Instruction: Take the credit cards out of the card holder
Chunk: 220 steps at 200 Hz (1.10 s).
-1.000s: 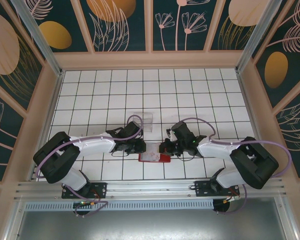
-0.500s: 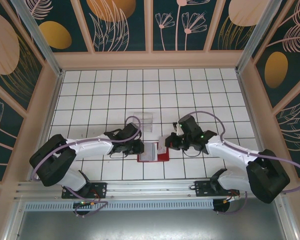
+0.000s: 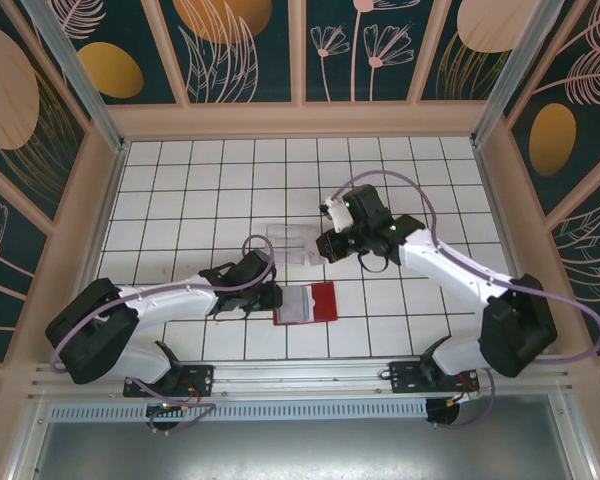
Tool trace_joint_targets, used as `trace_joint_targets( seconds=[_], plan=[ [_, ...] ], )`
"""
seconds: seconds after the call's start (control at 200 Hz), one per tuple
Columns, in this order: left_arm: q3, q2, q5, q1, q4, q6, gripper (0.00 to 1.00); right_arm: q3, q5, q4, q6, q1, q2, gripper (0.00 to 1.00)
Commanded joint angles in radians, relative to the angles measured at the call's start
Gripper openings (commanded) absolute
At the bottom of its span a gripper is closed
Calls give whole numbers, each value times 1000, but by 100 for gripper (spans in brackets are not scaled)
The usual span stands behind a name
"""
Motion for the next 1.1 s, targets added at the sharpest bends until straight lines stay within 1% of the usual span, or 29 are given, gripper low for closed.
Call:
trace_joint_targets(
  seconds=[0.0, 0.155, 0.25, 0.375, 0.505, 0.686, 0.826, 0.996, 1.096],
  plan=[
    [-29, -49, -27, -1, 34, -1, 22, 139, 18, -114, -307, -10, 81, 0],
    [-45, -76, -29, 0, 52, -20, 22, 280, 41, -163, -519, -12, 184, 0],
    [-48, -78, -24, -1, 55, -27, 22, 379, 51, -234, -643, -15, 264, 0],
    [-60, -82, -24, -1, 64, -40, 22, 527, 56, -340, -769, -18, 373, 0],
    [-61, -80, -22, -1, 64, -46, 21, 648, 62, -428, -860, -18, 470, 0],
    [-57, -81, -21, 0, 51, -51, 20, 800, 69, -525, -923, -15, 593, 0],
    [-55, -81, -24, 0, 39, -54, 20, 898, 29, -598, -958, -10, 668, 0],
    [-55, -86, -28, 0, 33, -56, 21, 963, 4, -671, -975, 3, 736, 0],
    [-55, -92, -29, -1, 27, -57, 20, 977, 13, -675, -965, 5, 757, 0]
  ],
)
